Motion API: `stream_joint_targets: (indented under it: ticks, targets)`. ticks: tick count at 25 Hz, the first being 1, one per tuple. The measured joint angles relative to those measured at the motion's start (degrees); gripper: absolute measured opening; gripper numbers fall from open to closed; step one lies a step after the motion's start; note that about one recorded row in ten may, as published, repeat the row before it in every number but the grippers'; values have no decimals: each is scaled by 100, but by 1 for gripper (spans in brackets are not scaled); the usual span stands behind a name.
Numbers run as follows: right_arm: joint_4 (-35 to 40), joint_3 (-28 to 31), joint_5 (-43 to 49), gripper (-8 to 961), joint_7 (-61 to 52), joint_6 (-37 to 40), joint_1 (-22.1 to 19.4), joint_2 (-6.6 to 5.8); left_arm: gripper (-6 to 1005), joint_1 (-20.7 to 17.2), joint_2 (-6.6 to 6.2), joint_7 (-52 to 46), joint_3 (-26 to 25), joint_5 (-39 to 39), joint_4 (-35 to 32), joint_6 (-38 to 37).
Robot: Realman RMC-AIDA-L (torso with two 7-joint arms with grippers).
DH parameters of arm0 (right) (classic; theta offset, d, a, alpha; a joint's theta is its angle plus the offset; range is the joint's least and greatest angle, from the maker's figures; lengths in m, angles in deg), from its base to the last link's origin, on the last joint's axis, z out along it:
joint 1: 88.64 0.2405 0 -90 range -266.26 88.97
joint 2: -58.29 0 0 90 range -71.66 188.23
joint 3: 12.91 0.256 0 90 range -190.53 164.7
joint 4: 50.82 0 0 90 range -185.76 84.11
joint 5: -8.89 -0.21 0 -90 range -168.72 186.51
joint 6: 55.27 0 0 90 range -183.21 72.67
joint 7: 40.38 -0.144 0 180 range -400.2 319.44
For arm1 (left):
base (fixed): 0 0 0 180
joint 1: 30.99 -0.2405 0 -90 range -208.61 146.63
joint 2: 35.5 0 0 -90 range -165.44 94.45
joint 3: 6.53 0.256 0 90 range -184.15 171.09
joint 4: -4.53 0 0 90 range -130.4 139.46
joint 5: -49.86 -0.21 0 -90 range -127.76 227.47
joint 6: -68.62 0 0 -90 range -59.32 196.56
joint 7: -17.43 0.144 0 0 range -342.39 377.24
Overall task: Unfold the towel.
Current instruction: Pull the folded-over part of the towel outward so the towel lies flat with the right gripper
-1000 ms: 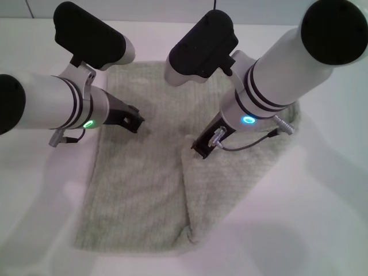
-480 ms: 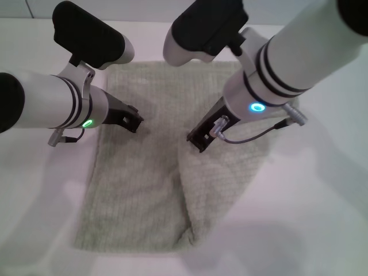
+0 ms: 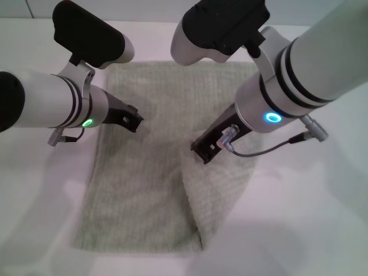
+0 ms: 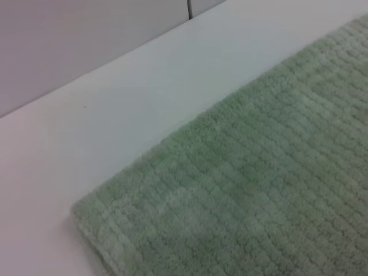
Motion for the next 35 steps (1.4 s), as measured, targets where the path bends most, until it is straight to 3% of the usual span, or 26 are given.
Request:
stream_joint_targets:
  ticks: [11, 35]
  targets:
    - [925, -63, 51, -1, -510, -741, -244, 1, -1, 178, -9, 31, 0, -3, -447, 9]
    - [1488, -240, 415, 0, -752, -1318, -717, 14, -2, 219, -8, 1, 0, -12, -587, 28]
